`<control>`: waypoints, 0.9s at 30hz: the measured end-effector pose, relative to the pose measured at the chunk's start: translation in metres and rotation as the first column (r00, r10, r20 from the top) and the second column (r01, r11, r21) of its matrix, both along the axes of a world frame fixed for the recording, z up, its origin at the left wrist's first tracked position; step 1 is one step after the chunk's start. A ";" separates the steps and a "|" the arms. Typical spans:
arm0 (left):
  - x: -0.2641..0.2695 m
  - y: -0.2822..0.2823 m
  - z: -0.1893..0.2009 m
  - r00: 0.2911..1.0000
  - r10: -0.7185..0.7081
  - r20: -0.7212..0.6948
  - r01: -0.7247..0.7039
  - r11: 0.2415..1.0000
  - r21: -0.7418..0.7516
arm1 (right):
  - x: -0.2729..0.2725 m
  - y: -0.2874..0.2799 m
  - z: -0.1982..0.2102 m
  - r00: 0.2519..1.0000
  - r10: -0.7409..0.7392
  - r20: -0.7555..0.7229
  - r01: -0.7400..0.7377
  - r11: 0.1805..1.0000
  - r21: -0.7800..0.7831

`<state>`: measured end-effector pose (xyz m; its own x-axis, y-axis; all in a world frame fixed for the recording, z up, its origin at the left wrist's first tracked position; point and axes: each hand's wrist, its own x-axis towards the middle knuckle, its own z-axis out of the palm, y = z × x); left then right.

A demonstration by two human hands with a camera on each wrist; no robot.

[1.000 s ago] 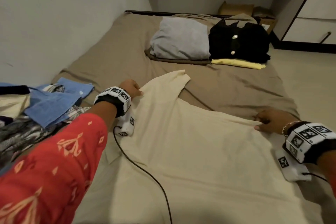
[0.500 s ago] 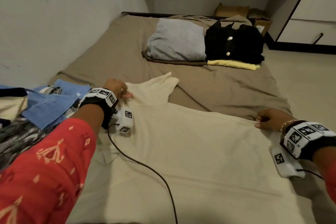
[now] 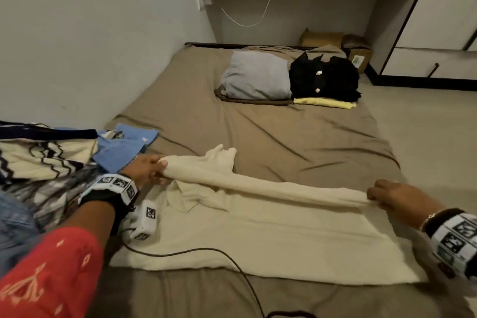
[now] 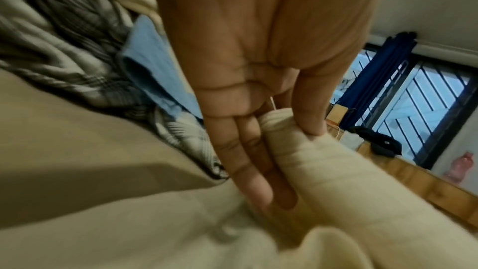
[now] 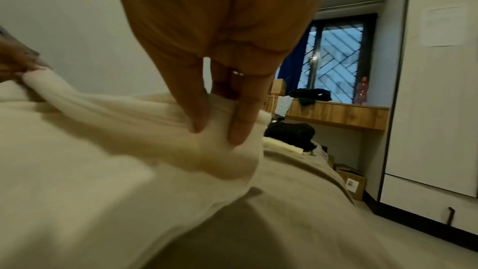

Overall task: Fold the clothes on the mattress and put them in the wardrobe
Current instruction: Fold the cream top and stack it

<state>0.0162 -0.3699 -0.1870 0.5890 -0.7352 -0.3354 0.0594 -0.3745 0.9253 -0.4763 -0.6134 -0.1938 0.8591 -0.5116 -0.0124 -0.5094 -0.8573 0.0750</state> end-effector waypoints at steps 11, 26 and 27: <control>-0.018 0.030 -0.012 0.963 0.269 0.024 -0.263 0.954 -0.147 | -0.013 0.041 -0.022 0.986 -0.143 -0.091 0.140 0.989 -0.039; -0.052 0.049 -0.014 0.703 -0.500 0.506 0.277 0.848 0.452 | 0.114 0.141 0.014 0.993 0.114 0.041 -0.121 0.921 0.370; -0.055 0.046 -0.015 0.663 -0.470 0.582 0.250 0.873 0.419 | 0.136 0.150 0.010 0.990 0.138 -0.010 -0.117 0.873 0.473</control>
